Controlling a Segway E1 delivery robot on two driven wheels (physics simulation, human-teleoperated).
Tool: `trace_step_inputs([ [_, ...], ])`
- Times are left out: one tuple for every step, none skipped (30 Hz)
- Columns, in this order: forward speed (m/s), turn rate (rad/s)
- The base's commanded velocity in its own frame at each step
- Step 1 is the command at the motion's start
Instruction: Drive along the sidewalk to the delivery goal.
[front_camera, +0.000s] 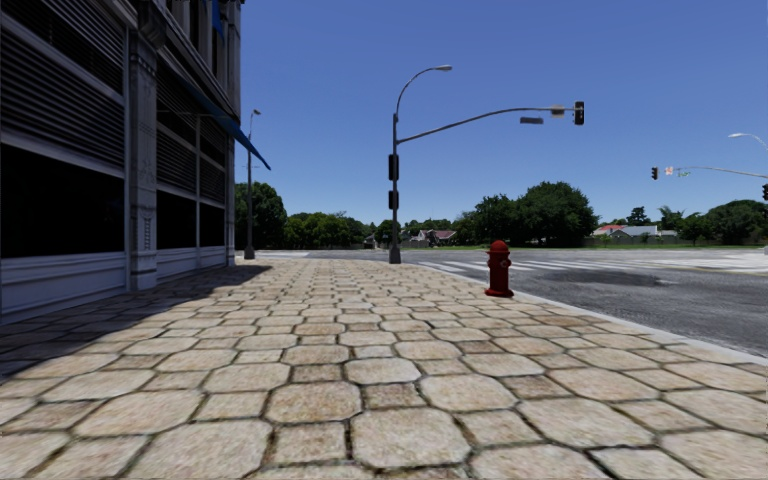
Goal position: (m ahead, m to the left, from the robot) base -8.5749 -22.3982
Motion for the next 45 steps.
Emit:
trace_step_inputs([
  [2.00,0.00],
  [2.00,0.00],
  [2.00,0.00],
  [2.00,0.00],
  [2.00,0.00],
  [2.00,0.00],
  [2.00,0.00],
  [2.00,0.00],
  [2.00,0.00],
  [2.00,0.00],
  [2.00,0.00],
  [2.00,0.00],
  [2.00,0.00],
  [2.00,0.00],
  [2.00,0.00],
  [2.00,0.00],
  [2.00,0.00],
  [2.00,0.00],
  [2.00,0.00],
  [2.00,0.00],
  [2.00,0.00],
  [2.00,0.00],
  [2.00,0.00],
  [2.00,0.00],
  [2.00,0.00],
  [2.00,0.00],
  [2.00,0.00],
  [2.00,0.00],
  [2.00,0.00],
  [2.00,0.00],
  [2.00,0.00],
  [2.00,0.00],
  [2.00,0.00],
  [2.00,0.00],
  [2.00,0.00],
  [2.00,0.00],
  [2.00,0.00],
  [2.00,0.00],
  [2.00,0.00],
  [2.00,0.00],
  [2.00,0.00],
  [2.00,0.00],
  [2.00,0.00],
  [2.00,0.00],
  [2.00,0.00],
])
